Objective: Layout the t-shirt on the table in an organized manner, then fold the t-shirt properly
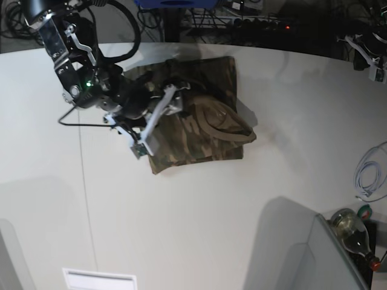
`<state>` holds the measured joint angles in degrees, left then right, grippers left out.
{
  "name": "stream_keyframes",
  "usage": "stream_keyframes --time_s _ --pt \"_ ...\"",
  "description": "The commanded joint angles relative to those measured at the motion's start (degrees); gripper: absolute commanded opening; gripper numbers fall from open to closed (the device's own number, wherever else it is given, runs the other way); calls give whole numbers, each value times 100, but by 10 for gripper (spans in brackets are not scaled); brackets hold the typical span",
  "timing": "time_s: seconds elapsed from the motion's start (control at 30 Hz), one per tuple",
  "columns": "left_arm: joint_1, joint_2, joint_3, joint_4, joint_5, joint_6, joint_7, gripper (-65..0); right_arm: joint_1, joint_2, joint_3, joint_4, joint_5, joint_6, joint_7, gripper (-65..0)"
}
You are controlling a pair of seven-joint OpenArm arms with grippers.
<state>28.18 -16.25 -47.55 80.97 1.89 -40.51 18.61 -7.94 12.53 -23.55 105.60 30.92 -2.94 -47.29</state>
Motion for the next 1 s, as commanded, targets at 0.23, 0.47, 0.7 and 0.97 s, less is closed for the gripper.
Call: stream_keyframes --time_s 0.23,0.47,0.7,0.97 --pt "-1 -102 -23 -31 -79 51 -142 -650 -230 281 118 -666 -28 17 636 -599" --pt "-1 -94 452 -22 -97 51 -142 -650 -98 -18 -1157 -701 -37 17 645 -602" --pt "-572 214 1023 -84 -97 51 -107 -650 359 -256 -2186 -982 -28 17 610 -603" --pt "-1320 821 1507 453 -106 51 104 -650 -107 166 -1148 -226 -19 -27 610 -605"
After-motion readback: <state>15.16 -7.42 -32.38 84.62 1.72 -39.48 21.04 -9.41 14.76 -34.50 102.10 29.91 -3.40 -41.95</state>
